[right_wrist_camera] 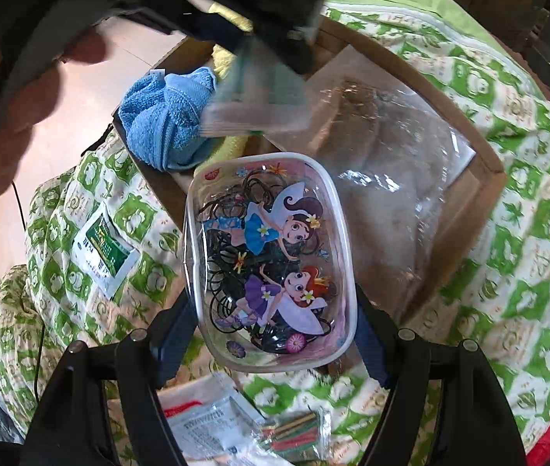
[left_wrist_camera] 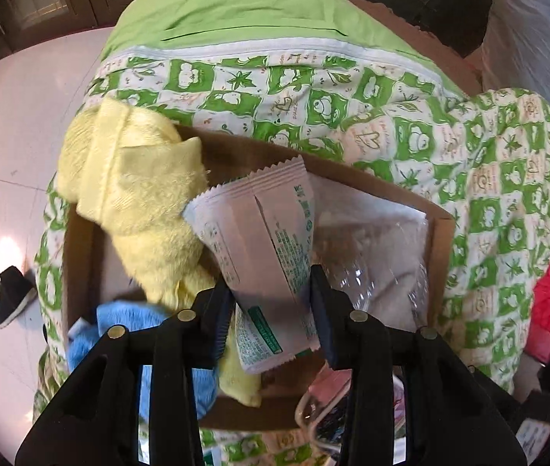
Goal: Organize soft objects
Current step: 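Release the white sachet and pink pouch into the tray with both grippers, then withdraw both grippers from the tray and move the left toward the green-printed sachet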
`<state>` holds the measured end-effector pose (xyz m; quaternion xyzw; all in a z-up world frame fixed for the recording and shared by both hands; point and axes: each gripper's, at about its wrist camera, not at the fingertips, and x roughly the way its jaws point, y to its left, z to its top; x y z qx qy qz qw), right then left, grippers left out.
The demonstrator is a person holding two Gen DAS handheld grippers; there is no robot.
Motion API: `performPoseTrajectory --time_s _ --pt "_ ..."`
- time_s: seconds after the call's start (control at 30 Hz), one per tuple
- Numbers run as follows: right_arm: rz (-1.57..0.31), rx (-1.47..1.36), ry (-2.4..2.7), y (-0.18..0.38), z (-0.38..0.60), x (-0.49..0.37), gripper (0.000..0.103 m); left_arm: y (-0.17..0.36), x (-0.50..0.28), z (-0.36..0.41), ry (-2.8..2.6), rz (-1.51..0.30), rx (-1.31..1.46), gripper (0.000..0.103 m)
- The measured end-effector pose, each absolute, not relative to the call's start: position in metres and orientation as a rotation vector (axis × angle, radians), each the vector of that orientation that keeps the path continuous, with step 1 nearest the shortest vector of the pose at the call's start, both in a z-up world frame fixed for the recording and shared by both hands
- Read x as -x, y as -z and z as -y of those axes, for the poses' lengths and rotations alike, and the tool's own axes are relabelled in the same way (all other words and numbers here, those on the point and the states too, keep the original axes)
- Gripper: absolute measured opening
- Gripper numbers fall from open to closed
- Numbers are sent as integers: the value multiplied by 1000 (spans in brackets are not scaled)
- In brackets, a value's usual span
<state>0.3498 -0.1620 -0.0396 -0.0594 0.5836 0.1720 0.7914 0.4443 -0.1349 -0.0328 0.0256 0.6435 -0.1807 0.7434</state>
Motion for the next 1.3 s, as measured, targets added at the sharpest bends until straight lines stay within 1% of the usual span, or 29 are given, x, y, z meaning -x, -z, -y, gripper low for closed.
performPoseTrajectory --time_s 0.07,0.13,0.2,0.23,0.27,0.37,0.67,0.83,1.0,1.1,1.2,1.3 --pt "-1247 129 -367 43 160 -354 75 34 -447 135 398 -1408 -52 46" --pt "-1245 116 -373 47 157 -360 76 32 -450 133 404 -1406 -26 49" --pt "-1242 105 -382 50 154 -364 76 28 -452 130 408 -1400 -3 56" --pt "-1238 103 -385 51 153 -366 76 24 -452 127 411 -1394 13 63" --pt "-1234 98 -392 52 151 -367 77 22 -452 126 414 -1389 21 65" --pt "-1217 68 -407 53 147 -369 81 12 -452 121 422 -1369 33 65" --pt "-1167 38 -419 31 164 -338 82 -5 -421 109 460 -1351 -16 65" --pt "-1223 -25 -467 41 167 -327 81 -7 -386 80 470 -1365 -47 65" --pt "-1269 -26 -483 52 154 -341 81 2 -352 34 435 -1396 -2 65" --pt "-1258 -51 -456 50 156 -347 81 16 -326 0 398 -1420 48 65" --pt "-1253 -57 -463 43 162 -334 81 32 -297 -23 354 -1430 51 65" --pt "-1297 -37 -459 50 165 -313 82 44 -271 -37 332 -1457 70 65"
